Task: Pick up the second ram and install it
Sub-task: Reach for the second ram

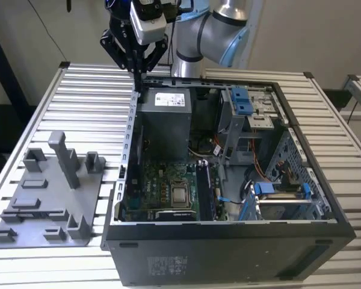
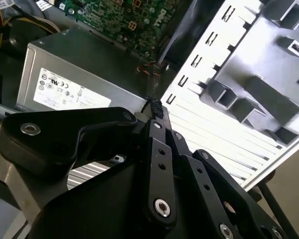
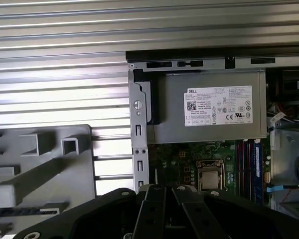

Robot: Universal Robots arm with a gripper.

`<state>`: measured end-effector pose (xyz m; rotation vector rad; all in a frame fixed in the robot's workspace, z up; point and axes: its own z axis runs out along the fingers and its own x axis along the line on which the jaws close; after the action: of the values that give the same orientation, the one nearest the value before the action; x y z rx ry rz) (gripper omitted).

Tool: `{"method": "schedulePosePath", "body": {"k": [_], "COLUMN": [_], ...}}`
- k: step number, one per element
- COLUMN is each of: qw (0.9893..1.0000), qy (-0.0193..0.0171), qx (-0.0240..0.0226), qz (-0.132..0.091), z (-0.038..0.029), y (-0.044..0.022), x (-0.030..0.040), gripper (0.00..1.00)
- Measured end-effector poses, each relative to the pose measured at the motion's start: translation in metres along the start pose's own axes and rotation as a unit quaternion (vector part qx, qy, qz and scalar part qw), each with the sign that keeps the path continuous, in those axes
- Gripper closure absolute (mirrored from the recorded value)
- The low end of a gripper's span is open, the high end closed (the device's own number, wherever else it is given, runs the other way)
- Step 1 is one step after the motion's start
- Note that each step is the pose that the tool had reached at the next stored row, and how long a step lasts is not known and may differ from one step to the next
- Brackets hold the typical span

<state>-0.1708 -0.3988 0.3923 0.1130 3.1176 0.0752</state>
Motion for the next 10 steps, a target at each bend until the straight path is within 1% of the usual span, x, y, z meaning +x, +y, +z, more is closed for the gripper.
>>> {"method": "schedulePosePath", "body": {"k": [10], "qw": [1.0000], "qy": [0.0000], "qx": [0.0000], "qz": [0.001], "z": [-0.0002], "y": [-0.0015], "x": [0.0210], "gripper": [0.89]}}
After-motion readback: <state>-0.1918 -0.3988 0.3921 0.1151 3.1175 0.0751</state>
